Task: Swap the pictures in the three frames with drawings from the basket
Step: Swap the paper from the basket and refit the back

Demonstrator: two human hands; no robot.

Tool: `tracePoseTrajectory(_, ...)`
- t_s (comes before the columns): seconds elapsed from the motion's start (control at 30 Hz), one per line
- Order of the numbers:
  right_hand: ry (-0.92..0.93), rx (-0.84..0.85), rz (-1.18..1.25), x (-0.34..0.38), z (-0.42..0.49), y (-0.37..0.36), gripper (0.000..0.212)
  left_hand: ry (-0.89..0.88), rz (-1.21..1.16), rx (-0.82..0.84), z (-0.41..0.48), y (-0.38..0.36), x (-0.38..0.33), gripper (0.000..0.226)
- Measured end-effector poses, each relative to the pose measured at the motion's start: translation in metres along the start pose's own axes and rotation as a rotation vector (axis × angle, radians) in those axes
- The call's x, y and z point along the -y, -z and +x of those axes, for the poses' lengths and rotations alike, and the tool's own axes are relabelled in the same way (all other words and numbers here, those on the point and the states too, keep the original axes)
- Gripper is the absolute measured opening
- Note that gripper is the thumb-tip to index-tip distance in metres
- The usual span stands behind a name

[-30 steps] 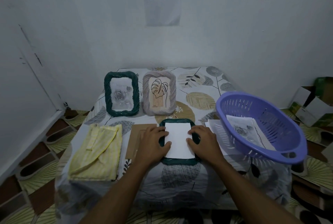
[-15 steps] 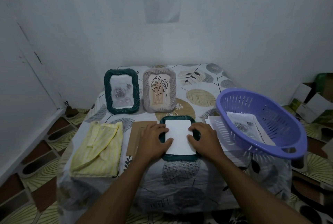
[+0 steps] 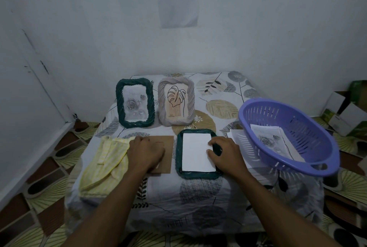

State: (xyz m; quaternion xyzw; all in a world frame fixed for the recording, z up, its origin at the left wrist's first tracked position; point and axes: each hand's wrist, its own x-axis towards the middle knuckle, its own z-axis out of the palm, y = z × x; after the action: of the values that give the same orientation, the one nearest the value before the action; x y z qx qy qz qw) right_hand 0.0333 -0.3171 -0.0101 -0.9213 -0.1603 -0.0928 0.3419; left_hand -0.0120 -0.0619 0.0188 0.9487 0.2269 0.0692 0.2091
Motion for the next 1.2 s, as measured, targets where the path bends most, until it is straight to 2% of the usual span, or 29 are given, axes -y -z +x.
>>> tracePoseTrajectory(0.2, -0.002, -0.004, 0.006, 0.001, 0.0, 0.0, 0.024, -0.046, -0.04, -0.055, -0.001, -0.009, 0.003, 0.038)
tracePoseTrajectory(0.27, -0.005, 0.006, 0.01, 0.001, -0.001, 0.001, 0.024, -0.04, -0.094, -0.057, -0.002, -0.008, 0.001, 0.026)
tracePoseTrajectory(0.4, -0.01, 0.013, 0.006, 0.001, -0.001, 0.001, 0.025, -0.01, -0.247, -0.071, -0.008, 0.003, -0.007, 0.022)
tracePoseTrajectory(0.53, -0.018, 0.013, 0.026, 0.002, -0.001, 0.002, 0.025, 0.003, -0.376, -0.083, -0.013, 0.015, -0.019, 0.033)
tracePoseTrajectory(0.63, -0.03, -0.003, 0.096, 0.002, 0.0, 0.004, 0.025, -0.027, -0.396, -0.098, -0.01, 0.018, -0.028, 0.025)
tracePoseTrajectory(0.7, -0.036, -0.028, 0.151, 0.003, 0.001, 0.008, 0.025, -0.032, -0.434, -0.076, -0.008, 0.019, -0.037, 0.036)
tracePoseTrajectory(0.83, 0.008, -0.096, 0.155, 0.016, 0.011, 0.023, 0.023, -0.058, -0.482, -0.023, -0.008, 0.018, -0.062, 0.04)
tracePoseTrajectory(1.0, -0.242, 0.037, 0.614, 0.048, 0.024, 0.036, 0.033, -0.089, -0.505, 0.044, -0.015, 0.004, -0.092, 0.055)
tracePoseTrajectory(1.13, -0.327, 0.005, 0.584, 0.043, 0.023, 0.038, 0.044, -0.168, -0.592, 0.101, -0.018, -0.001, -0.09, 0.032)
tracePoseTrajectory(1.2, -0.338, 0.044, 0.555, 0.037, 0.019, 0.039, 0.051, -0.233, -0.567, 0.121, -0.018, -0.001, -0.08, 0.032)
